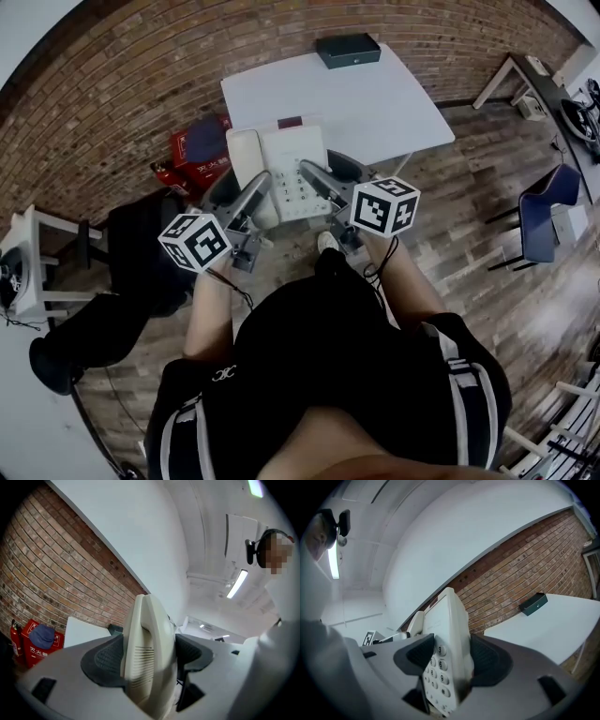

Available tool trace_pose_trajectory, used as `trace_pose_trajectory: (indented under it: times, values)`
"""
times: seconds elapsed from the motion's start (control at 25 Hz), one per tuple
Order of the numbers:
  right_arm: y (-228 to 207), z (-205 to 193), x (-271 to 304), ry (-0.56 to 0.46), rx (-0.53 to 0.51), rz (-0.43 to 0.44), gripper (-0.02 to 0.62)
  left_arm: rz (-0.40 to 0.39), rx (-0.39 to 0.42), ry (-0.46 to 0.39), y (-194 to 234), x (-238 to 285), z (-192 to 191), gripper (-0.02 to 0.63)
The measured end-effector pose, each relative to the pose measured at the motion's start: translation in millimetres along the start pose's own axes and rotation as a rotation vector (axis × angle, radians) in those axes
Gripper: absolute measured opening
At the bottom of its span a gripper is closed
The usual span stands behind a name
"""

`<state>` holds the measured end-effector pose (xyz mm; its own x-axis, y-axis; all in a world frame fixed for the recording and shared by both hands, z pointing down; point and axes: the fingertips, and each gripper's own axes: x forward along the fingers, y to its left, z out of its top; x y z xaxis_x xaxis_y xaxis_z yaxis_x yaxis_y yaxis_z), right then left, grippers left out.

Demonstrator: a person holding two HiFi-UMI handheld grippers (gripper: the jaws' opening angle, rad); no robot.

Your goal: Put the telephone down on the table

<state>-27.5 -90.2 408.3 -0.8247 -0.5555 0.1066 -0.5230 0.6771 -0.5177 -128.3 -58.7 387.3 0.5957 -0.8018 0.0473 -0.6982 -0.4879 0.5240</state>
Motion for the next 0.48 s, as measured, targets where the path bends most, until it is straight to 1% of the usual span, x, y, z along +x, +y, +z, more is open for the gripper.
trace_pose_trajectory:
  times: [0.36, 0.48]
  values:
    - [-74.4, 46.2, 57.3, 0.063, 0.019, 0.028, 0.215, 0.064, -0.047, 0.006, 49.2, 82.1, 28.1, 0.344]
    - [-100.4, 60.2, 74.0, 0.083, 0.032, 0.041, 0.215, 0.085, -0.051, 0.017, 63.9, 110.5, 35.9, 0.342]
